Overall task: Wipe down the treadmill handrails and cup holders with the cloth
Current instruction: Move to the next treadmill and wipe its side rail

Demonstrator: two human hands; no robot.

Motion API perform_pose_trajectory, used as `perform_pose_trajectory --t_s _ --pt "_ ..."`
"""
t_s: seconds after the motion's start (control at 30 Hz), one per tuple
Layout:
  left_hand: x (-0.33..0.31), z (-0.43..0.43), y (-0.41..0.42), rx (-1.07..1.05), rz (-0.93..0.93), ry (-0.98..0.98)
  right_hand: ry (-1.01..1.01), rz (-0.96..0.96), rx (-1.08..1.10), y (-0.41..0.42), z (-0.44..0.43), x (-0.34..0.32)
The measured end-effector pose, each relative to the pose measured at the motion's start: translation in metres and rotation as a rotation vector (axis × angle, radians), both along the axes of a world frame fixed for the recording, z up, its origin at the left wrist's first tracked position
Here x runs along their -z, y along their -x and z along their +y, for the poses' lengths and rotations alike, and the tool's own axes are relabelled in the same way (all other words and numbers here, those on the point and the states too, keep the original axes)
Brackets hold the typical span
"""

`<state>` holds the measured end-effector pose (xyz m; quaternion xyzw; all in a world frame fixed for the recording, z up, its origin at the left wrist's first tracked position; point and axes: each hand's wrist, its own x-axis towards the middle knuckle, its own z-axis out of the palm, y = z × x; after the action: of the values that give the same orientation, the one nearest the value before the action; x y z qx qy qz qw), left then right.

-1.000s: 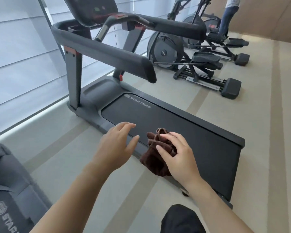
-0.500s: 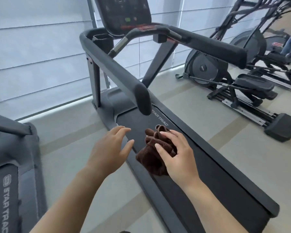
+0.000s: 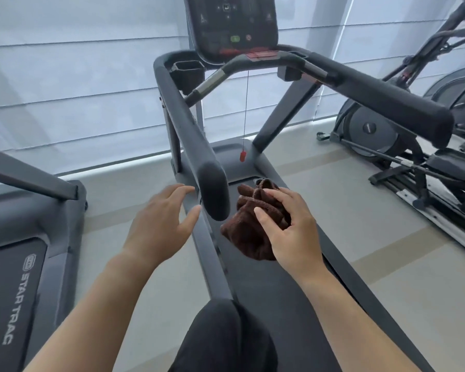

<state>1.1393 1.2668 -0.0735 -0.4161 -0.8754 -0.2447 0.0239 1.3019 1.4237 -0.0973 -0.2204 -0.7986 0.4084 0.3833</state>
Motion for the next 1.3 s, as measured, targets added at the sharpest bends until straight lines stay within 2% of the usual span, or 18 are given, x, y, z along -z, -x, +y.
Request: perform_pose_trajectory --t_s 0.33,0.5,0.7,0.83,1.07,1.2,1.3 --pt "-0.010 0.076 0.072 -0.234 -0.107 -0.017 0.052 0.020 -0.211 0.110 0.104 -0.032" --pt "-0.032 0.096 0.093 -0.373 -0.244 0.085 0.129 -0.076 -0.352 0.165 0.135 -0.068" --pt "-0.081 0.099 0.101 -0.435 -0.320 0.157 0.134 -0.200 -0.474 0.205 0.126 -0.098" --pt "-0.096 0.096 0.109 -0.495 -0.356 0.198 -0.006 -0.343 -0.581 0.230 0.120 -0.084" --pt "-0.084 0.113 0.115 -0.631 -0.419 0.207 -0.169 -0.386 -0.660 0.301 0.147 -0.064" --pt "-0.066 0.133 0.102 -0.808 -0.486 0.192 -0.212 -0.435 -0.694 0.368 0.174 -0.069" --pt "-0.054 0.142 0.085 -0.972 -0.581 0.178 -0.328 -0.416 -0.797 0.379 0.175 -0.073"
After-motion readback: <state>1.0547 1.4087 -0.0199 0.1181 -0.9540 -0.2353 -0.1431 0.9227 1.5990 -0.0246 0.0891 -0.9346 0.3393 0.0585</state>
